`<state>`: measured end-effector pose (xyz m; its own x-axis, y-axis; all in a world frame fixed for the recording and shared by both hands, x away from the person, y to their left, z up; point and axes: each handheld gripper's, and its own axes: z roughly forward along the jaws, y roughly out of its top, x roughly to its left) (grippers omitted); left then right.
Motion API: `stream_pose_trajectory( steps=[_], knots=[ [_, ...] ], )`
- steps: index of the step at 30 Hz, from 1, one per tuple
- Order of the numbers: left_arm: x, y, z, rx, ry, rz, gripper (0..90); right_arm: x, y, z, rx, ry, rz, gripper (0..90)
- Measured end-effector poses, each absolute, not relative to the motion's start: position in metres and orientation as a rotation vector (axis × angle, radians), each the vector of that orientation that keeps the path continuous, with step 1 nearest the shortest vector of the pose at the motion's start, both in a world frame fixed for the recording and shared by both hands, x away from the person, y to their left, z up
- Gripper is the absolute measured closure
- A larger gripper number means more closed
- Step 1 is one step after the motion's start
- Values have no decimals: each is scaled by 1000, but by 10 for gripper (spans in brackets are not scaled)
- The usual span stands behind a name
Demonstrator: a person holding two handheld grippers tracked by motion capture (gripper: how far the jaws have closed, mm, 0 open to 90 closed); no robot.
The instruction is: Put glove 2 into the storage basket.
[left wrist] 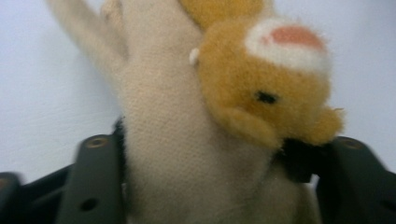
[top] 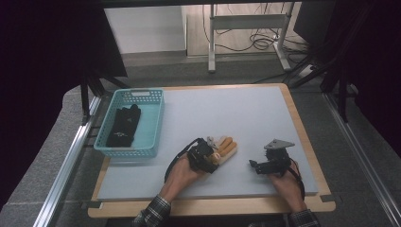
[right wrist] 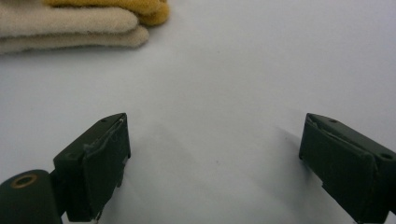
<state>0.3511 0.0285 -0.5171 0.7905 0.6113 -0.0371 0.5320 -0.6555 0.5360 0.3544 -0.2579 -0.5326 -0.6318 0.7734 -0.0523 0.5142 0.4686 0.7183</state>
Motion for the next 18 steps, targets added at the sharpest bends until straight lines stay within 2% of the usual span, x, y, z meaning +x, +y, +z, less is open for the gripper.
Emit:
stream_pose_trajectory(
  steps=[2, 3, 7, 18],
  knots=[
    [350, 29, -517, 2441, 854, 191, 481, 354, -258, -533, 1083, 2350, 963, 85],
    [350, 29, -516, 2434, 858, 184, 540, 354, -258, -533, 1083, 2350, 963, 85],
    [351, 34, -516, 2397, 865, 135, 598, 354, -258, -533, 1082, 2350, 963, 85],
    [358, 43, -499, 2344, 897, 138, 602, 354, -258, -533, 1083, 2350, 964, 85]
  ],
)
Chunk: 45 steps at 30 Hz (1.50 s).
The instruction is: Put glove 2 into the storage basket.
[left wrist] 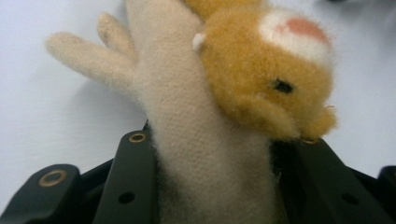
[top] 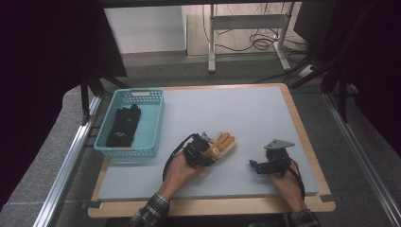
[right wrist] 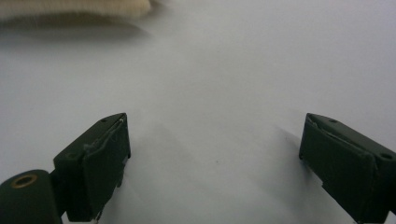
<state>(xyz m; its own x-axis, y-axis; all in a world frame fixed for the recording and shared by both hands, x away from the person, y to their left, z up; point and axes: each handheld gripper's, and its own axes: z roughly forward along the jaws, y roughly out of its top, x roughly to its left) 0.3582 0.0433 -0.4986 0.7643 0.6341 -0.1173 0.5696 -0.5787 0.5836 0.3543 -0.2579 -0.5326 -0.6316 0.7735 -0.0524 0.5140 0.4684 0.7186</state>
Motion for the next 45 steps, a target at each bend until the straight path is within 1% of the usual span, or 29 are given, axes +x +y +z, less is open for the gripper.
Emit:
stream_pose_trajectory(
  steps=[7, 22, 29, 31, 32, 39, 45],
  knots=[
    [364, 55, -476, 2324, 920, 193, 593, 354, -258, -533, 1082, 2350, 962, 85],
    [384, 89, -441, 2268, 1010, 252, 588, 354, -258, -533, 1082, 2350, 963, 85],
    [394, 113, -425, 2248, 1081, 303, 588, 354, -258, -533, 1083, 2351, 963, 85],
    [398, 126, -419, 2230, 1117, 324, 588, 354, -258, -533, 1080, 2351, 964, 86],
    [398, 126, -419, 2230, 1117, 324, 588, 354, -258, -533, 1080, 2351, 964, 86],
    [401, 164, -413, 2176, 1228, 374, 587, 354, -258, -533, 1083, 2350, 964, 85],
    [403, 187, -412, 2137, 1290, 406, 588, 354, -258, -533, 1083, 2350, 964, 86]
  ],
)
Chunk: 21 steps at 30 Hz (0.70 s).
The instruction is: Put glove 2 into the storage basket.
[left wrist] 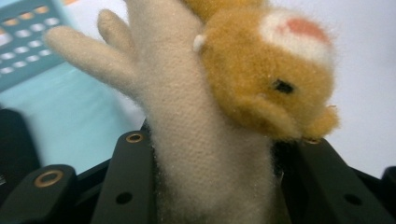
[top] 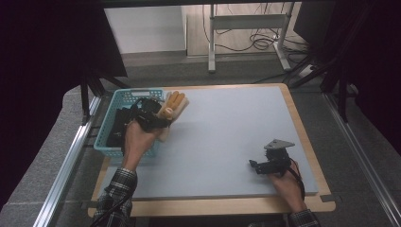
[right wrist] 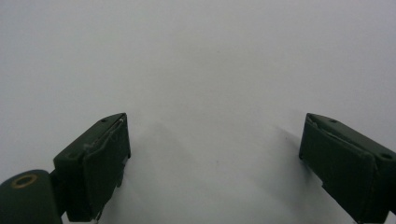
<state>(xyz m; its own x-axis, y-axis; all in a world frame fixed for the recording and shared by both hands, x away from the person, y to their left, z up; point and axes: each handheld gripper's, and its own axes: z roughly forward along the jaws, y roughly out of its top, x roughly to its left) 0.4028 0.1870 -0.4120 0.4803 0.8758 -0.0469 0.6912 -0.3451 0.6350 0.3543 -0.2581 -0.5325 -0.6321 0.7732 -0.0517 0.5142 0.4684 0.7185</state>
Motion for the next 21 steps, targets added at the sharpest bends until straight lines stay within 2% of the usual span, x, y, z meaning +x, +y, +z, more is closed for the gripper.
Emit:
stream_pose_trajectory(
  steps=[12, 21],
  knots=[
    [413, 240, -407, 2065, 1475, 521, 584, 354, -258, -533, 1083, 2351, 964, 85],
    [439, 252, -429, 2072, 1623, 499, 577, 354, -258, -533, 1084, 2350, 964, 85]
  ],
)
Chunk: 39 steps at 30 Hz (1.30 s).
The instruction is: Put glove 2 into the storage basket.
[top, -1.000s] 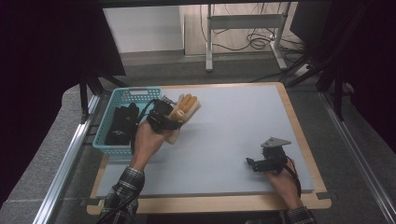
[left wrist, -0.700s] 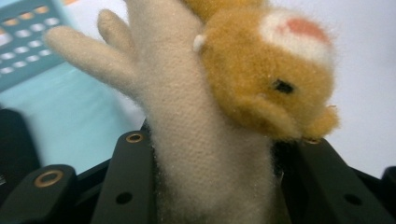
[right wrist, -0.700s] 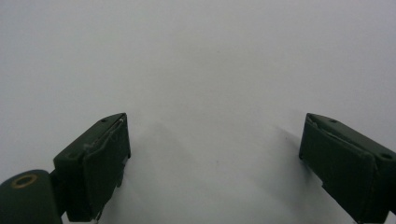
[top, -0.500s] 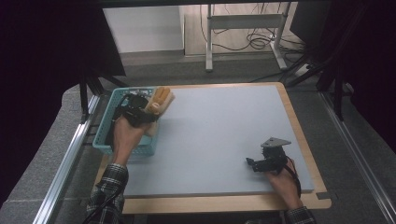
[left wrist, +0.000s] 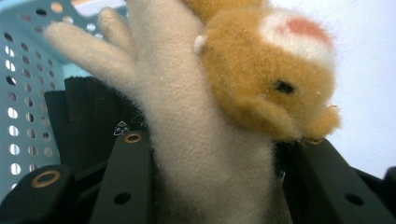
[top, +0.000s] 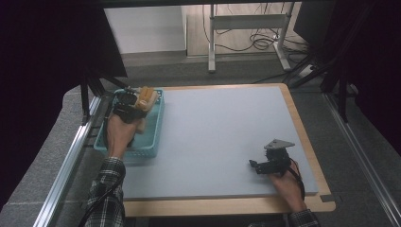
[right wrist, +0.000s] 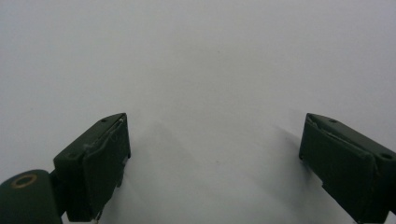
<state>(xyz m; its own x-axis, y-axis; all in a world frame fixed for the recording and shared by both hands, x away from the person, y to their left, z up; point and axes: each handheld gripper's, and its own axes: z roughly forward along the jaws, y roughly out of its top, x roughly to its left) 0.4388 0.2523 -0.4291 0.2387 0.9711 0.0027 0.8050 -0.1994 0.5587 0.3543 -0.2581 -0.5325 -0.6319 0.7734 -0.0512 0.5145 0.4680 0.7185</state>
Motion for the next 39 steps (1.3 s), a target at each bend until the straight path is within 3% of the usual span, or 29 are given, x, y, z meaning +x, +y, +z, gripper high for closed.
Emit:
stream_pose_trajectory(
  steps=[13, 22, 26, 32, 39],
  knots=[
    [470, 254, -481, 2099, 1701, 357, 556, 354, -258, -533, 1081, 2351, 965, 85],
    [480, 243, -494, 2188, 1676, 276, 519, 355, -258, -533, 1081, 2351, 966, 85],
    [482, 242, -500, 2243, 1669, 240, 456, 355, -258, -533, 1081, 2351, 966, 85],
    [481, 254, -503, 2238, 1676, 136, 172, 355, -258, -533, 1082, 2351, 966, 85],
    [469, 255, -469, 2237, 1603, 217, 104, 354, -258, -533, 1081, 2351, 965, 85]
  ],
)
